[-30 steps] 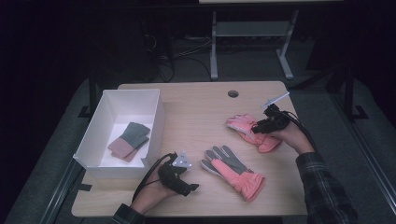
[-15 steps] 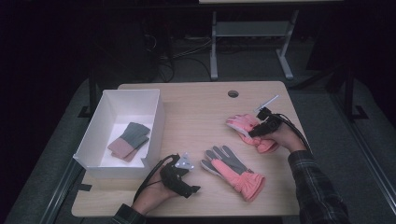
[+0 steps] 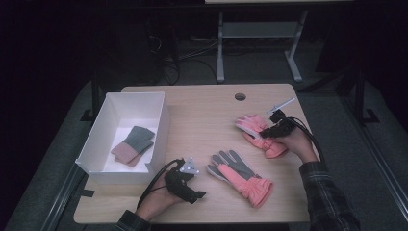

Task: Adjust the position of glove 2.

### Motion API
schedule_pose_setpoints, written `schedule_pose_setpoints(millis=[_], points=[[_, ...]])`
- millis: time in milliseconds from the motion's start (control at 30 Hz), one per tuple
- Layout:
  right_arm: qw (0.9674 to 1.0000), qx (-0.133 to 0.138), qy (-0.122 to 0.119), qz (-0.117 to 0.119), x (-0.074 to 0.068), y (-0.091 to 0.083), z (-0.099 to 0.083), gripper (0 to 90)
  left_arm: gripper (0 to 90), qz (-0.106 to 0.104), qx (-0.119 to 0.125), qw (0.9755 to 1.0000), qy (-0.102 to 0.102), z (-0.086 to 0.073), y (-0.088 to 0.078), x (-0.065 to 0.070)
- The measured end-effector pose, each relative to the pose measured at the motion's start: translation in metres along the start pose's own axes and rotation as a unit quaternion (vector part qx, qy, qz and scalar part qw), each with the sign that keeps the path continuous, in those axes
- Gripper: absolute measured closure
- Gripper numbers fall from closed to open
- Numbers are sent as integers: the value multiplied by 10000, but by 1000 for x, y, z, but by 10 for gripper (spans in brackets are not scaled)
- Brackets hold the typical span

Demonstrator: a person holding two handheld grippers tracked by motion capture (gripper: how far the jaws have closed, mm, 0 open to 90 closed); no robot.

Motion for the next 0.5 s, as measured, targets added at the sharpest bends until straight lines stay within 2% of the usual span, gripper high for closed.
schedule_pose_setpoints(millis=[167,300,500], points=[[9998,190,63,-48,-7,-16,-7,843,173,22,3,10000,41,0,-2,0],[9993,323,167,29,-13,-30,-15,843,173,40,41,10000,35,1,-2,-1],[9988,441,215,83,-29,-55,-26,842,173,48,79,10000,7,1,-3,-1]])
Point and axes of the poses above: each handheld gripper's, and its own axes: y roughly forward along the jaws, z roughly out of its top, x roughly to its right, the point moved 3 cm from there along y, roughly forward along the jaws, and after that the axes turned 15 degrees about -x, right-handed, at the moved point
